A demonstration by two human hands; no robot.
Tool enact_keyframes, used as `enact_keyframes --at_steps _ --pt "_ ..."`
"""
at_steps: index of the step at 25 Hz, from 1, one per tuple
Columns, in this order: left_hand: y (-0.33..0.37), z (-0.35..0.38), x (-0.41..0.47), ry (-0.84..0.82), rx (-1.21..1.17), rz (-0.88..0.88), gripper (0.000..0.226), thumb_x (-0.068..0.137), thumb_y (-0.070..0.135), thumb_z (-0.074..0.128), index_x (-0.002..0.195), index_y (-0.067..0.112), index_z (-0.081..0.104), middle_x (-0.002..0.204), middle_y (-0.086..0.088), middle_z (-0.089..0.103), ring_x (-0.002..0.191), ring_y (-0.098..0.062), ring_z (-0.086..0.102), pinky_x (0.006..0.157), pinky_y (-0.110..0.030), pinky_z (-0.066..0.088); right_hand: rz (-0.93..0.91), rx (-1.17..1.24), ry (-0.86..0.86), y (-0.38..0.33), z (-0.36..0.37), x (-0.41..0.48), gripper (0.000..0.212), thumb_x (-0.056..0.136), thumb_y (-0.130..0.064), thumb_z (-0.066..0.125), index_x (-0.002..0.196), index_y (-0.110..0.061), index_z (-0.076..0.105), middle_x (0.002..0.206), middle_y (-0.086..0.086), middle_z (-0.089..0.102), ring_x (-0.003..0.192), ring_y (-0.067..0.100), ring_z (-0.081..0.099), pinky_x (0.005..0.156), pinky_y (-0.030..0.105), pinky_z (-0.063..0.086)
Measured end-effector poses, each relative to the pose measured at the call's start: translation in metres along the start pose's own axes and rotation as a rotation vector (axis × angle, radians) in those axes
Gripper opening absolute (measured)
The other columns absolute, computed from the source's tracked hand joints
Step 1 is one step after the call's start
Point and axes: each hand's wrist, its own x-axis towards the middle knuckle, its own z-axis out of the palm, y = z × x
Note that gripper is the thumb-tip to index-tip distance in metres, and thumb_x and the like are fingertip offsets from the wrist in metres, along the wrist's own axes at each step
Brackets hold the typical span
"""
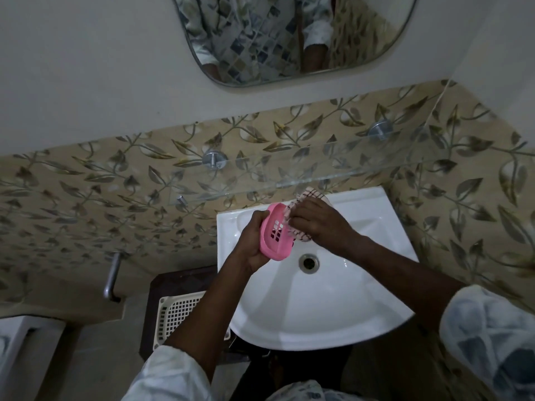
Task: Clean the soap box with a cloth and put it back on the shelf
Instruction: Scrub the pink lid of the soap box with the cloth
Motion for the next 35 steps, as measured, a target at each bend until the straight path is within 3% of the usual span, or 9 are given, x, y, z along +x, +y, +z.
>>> enact_keyframes --at_steps 4,8,11,14,17,24,29,32,35 --pt "0.000 -0.009 -0.003 0.047 -0.059 0.024 0.048 0.092 0.042 0.046 0.117 0.003 0.060 0.101 -0.019 0.064 0.091 -0.030 0.062 0.080 -0.039 0.050 -0.042 0.213 -0.096 -0.037 0.011 -0.004 0.029 0.075 0.007 0.057 0.097 -0.002 0.073 0.097 0.014 0.073 0.087 0.034 0.067 0.080 0.041 0.054" --pt "-0.012 -0.012 -0.005 0.021 -0.123 0.039 0.059 0.094 0.044 0.041 0.132 0.000 0.054 0.120 -0.023 0.060 0.103 -0.033 0.060 0.090 -0.043 0.049 0.331 0.333 0.075 -0.046 0.004 -0.002 0.038 0.065 0.009 0.065 0.100 -0.002 0.075 0.097 0.016 0.075 0.085 0.037 0.070 0.075 0.047 0.059" --pt "-0.008 -0.010 -0.004 0.020 -0.172 0.035 0.062 0.092 0.043 0.044 0.131 -0.003 0.052 0.116 -0.024 0.059 0.100 -0.034 0.061 0.087 -0.044 0.053 0.249 0.337 0.070 -0.061 0.010 0.005 0.047 0.063 0.015 0.067 0.105 -0.004 0.074 0.101 0.013 0.074 0.090 0.033 0.070 0.077 0.038 0.059" --pt "0.002 -0.009 -0.004 -0.017 -0.135 0.065 0.057 0.094 0.042 0.040 0.120 -0.004 0.063 0.110 -0.021 0.066 0.095 -0.031 0.065 0.085 -0.040 0.054 0.507 0.303 0.120 -0.060 0.005 0.018 0.041 0.072 0.005 0.061 0.111 -0.006 0.069 0.100 0.013 0.069 0.092 0.035 0.066 0.073 0.037 0.056" --pt "0.005 -0.006 -0.005 0.009 -0.109 0.047 0.061 0.094 0.044 0.041 0.123 -0.007 0.058 0.109 -0.024 0.062 0.092 -0.034 0.063 0.084 -0.041 0.053 0.316 0.303 0.032 -0.070 0.013 0.008 0.041 0.072 0.006 0.062 0.112 -0.004 0.068 0.101 0.015 0.068 0.088 0.034 0.064 0.072 0.035 0.055" --pt "-0.005 -0.011 -0.003 0.030 -0.113 0.052 0.055 0.096 0.043 0.041 0.123 -0.003 0.058 0.103 -0.021 0.067 0.091 -0.031 0.065 0.085 -0.040 0.050 0.402 0.418 -0.106 -0.061 0.011 0.014 0.042 0.077 0.011 0.062 0.114 -0.006 0.069 0.109 0.013 0.067 0.102 0.029 0.060 0.088 0.031 0.046" --pt "-0.001 -0.014 -0.001 0.055 -0.105 0.071 0.050 0.094 0.043 0.045 0.114 0.001 0.062 0.101 -0.019 0.066 0.090 -0.030 0.064 0.083 -0.040 0.050 0.572 0.525 -0.119 -0.063 0.002 0.022 0.029 0.080 -0.010 0.057 0.084 -0.038 0.060 0.082 -0.002 0.055 0.070 0.005 0.055 0.067 0.020 0.042" --pt "-0.001 -0.019 -0.004 0.026 -0.168 0.082 0.044 0.085 0.041 0.051 0.108 0.005 0.063 0.099 -0.016 0.063 0.088 -0.028 0.061 0.082 -0.040 0.048 0.862 0.713 -0.002 -0.038 -0.005 0.020 0.018 0.072 -0.005 0.076 0.078 -0.020 0.068 0.075 -0.011 0.069 0.071 -0.006 0.065 0.066 0.014 0.048" --pt "-0.002 -0.029 -0.008 -0.050 -0.255 0.059 0.060 0.080 0.043 0.054 0.120 0.000 0.062 0.112 -0.022 0.063 0.097 -0.034 0.061 0.084 -0.040 0.051 1.170 1.205 0.184 -0.013 -0.018 0.020 0.027 0.080 -0.004 0.076 0.106 -0.003 0.070 0.103 0.015 0.074 0.097 0.027 0.071 0.091 0.042 0.056"
